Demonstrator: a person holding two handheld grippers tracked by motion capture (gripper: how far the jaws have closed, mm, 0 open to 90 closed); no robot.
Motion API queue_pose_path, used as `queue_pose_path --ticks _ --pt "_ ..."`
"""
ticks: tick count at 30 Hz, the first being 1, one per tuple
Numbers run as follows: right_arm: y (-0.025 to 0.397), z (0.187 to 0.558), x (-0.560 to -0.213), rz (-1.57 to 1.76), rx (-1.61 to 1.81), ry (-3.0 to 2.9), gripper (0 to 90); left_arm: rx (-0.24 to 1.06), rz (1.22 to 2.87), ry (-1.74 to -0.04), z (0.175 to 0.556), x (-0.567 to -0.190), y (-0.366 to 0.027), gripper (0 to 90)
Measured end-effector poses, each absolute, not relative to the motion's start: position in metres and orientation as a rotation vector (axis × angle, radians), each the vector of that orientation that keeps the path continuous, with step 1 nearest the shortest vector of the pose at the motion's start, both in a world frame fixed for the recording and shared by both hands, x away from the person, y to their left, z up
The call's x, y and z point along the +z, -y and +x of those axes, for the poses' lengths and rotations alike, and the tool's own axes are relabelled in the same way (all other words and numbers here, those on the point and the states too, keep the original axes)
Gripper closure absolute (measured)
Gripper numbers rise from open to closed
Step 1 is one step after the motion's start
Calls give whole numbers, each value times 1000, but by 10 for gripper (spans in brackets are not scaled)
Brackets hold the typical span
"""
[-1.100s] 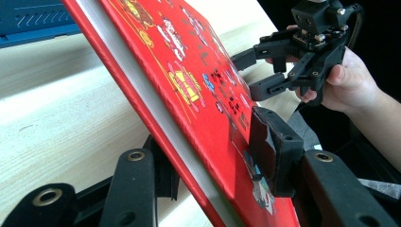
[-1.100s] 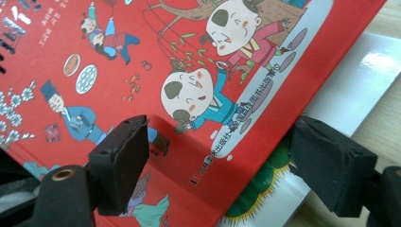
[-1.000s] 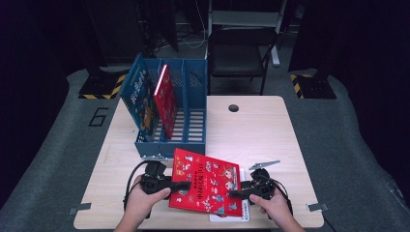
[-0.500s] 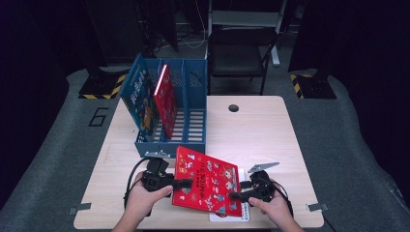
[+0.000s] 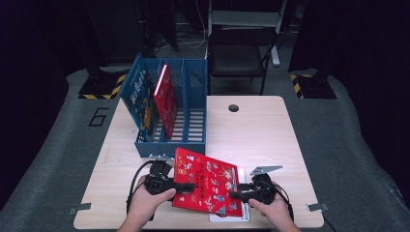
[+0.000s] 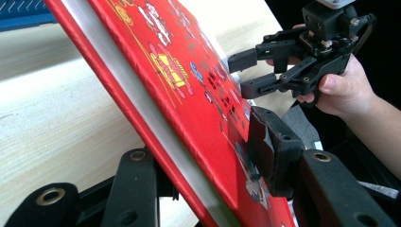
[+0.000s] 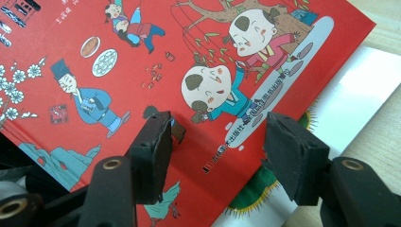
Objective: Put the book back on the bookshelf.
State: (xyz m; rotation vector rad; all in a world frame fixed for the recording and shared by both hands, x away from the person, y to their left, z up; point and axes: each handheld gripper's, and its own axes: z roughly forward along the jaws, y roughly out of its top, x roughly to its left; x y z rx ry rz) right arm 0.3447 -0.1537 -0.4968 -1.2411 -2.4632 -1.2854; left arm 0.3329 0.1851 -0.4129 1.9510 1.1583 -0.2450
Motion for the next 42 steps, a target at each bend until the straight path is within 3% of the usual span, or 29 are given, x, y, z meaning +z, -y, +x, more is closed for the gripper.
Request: queue_pose_path --ticks 19,42 --pt "137 341 -496 -1203 -1371 2462 500 -267 2000 -1187 356 -384 -188 607" --pt "124 341 -496 -1210 -1439 2483 465 -168 2042 -1233 374 -356 -162 589"
